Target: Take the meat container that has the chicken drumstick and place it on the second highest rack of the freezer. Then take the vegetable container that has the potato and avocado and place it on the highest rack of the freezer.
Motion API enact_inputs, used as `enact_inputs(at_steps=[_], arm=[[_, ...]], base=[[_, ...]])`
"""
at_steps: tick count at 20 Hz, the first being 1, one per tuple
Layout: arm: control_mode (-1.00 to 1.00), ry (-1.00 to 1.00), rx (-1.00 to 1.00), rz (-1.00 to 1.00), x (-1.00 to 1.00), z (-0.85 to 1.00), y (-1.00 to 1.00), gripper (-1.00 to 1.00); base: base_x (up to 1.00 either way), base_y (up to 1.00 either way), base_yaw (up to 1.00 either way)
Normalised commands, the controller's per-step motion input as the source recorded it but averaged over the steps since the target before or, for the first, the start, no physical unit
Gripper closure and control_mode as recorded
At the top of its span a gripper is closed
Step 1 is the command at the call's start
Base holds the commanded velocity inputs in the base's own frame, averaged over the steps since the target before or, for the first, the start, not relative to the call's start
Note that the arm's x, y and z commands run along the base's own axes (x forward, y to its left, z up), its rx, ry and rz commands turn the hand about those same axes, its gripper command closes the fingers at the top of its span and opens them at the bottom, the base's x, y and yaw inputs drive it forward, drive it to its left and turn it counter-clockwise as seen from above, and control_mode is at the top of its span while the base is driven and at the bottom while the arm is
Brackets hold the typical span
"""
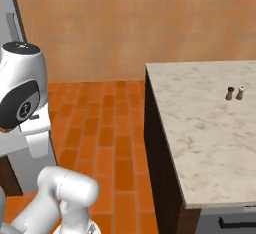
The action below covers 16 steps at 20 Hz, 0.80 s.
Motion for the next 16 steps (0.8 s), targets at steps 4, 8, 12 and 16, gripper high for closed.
enact_inputs(at_steps=[4,8,12,16], arm=[[1.00,0.00,0.00,0.00,0.00,0.00,0.00,1.00],[1.00,0.00,0.00,0.00,0.00,0.00,0.00,1.00],[1.00,0.00,0.00,0.00,0.00,0.00,0.00,1.00],[1.00,0.00,0.00,0.00,0.00,0.00,0.00,1.00]], base=[[1.00,-0.29,-0.04],[1.00,-0.04,0.00],[1.00,0.06,0.01],[1.00,0.00,0.11]])
